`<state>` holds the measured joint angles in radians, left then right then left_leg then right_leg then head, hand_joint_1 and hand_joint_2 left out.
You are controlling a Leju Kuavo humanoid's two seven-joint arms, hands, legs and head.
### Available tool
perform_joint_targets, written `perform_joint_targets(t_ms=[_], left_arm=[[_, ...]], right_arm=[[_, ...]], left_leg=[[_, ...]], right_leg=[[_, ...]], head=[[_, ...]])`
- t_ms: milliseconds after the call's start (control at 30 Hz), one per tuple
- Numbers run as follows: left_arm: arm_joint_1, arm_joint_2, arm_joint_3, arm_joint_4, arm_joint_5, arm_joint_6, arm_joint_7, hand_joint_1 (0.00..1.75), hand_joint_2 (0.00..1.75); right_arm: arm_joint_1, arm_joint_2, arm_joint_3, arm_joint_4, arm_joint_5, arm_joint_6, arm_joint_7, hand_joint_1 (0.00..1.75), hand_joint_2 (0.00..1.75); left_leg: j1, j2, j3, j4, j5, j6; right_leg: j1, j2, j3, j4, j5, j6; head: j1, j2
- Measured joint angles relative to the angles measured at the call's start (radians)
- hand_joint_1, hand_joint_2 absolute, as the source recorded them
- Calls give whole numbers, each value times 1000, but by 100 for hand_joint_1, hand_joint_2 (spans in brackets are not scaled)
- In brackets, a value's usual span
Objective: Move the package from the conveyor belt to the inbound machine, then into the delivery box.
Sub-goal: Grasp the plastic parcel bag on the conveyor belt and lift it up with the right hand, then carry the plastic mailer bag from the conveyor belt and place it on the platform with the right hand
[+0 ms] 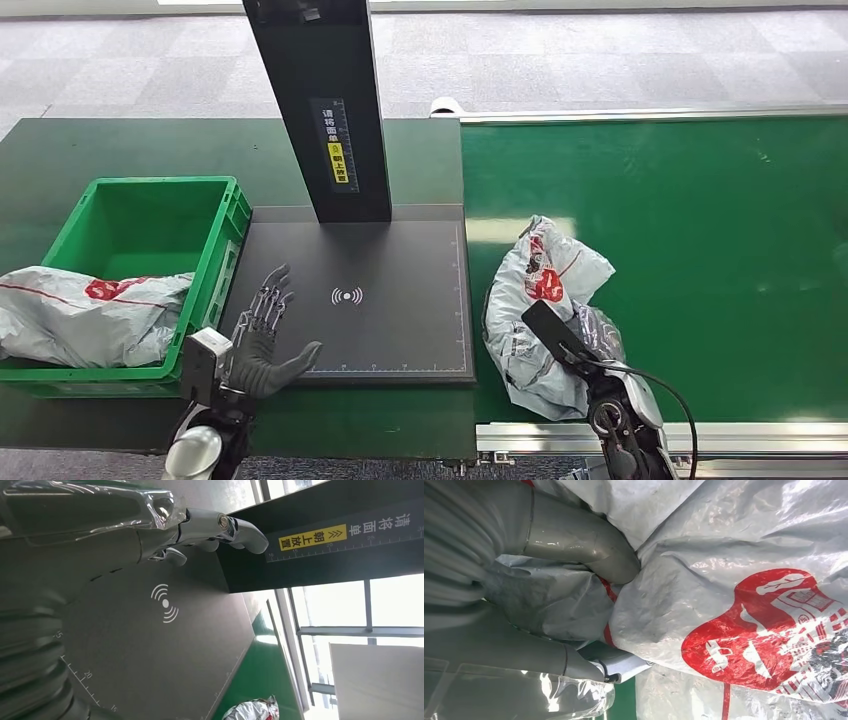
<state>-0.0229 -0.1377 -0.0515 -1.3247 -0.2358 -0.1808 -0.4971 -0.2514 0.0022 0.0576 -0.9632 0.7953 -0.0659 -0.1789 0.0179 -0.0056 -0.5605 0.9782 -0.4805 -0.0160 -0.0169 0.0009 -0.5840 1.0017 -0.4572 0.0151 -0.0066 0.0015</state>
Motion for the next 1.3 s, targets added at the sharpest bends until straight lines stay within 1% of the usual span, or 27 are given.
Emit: perform_joint_targets(t_ms=[100,200,333,433,500,600,733,833,900,967,1067,1200,1300], left_arm=[[1,0,1,-2,1,0,-2,0,175],[1,0,4,-2,2,0,-15,0,175],[-2,0,7,-2,-2,19,-40,0,175],[-11,-1,8,-1,1,43,-60,0,175],[-19,-1,8,-1,18,51,-70,0,175],[-31,-1,8,-1,44,78,-80,0,175],[-49,-5,8,-1,69,133,-82,0,175],[-66,-8,9,4,94,146,-84,0,175],[-75,-10,9,12,109,150,-94,0,175],[-86,-10,9,22,121,153,-107,0,175],[-103,-10,7,43,134,162,-120,0,175],[-124,-8,0,75,158,180,-127,0,175],[-127,-7,-6,86,170,186,-127,0,175]], right_arm=[[8,2,-2,-19,-25,-12,-28,175,175],[30,10,-15,-73,-109,-59,-129,175,175],[82,33,-48,-218,-240,-149,-273,175,175],[132,56,-61,-346,-275,-235,-352,175,175],[158,70,-64,-421,-290,-277,-387,175,175],[183,88,-54,-513,-264,-315,-413,175,175],[176,97,-3,-579,-143,-345,-403,175,175],[134,96,57,-576,-65,-307,-377,175,175],[90,95,110,-538,-13,-248,-360,175,175],[36,94,167,-467,3,-166,-352,175,175],[-42,95,255,-322,-8,-53,-352,175,175],[-204,115,394,-28,-24,74,-325,175,175],[-278,134,475,145,-37,135,-300,175,175]], left_leg=[[0,0,0,0,0,0],[0,0,-1,0,0,0],[0,0,-2,0,0,0],[0,0,-3,0,0,0],[0,0,-3,0,0,0],[0,1,-3,0,0,0],[0,1,-3,0,0,0],[0,1,-3,0,0,0],[0,3,-2,0,0,0],[0,3,-2,0,0,0],[1,1,-4,0,1,0],[1,5,-3,0,1,-1],[1,1,-4,0,1,-1]], right_leg=[[0,0,0,0,0,0],[0,0,-1,0,0,0],[0,0,-2,0,0,0],[0,0,-3,0,0,0],[0,0,-3,0,0,0],[0,0,-3,0,0,0],[0,0,-3,0,0,0],[0,1,-2,0,0,0],[0,2,-2,1,0,0],[0,2,-2,1,0,0],[1,1,-3,1,0,0],[1,3,-4,1,2,-2],[1,0,-4,1,1,-2]], head=[[0,0],[0,0],[0,0],[0,0],[0,0],[0,0],[0,0],[0,0],[0,0],[0,0],[0,0],[0,0],[0,0]])
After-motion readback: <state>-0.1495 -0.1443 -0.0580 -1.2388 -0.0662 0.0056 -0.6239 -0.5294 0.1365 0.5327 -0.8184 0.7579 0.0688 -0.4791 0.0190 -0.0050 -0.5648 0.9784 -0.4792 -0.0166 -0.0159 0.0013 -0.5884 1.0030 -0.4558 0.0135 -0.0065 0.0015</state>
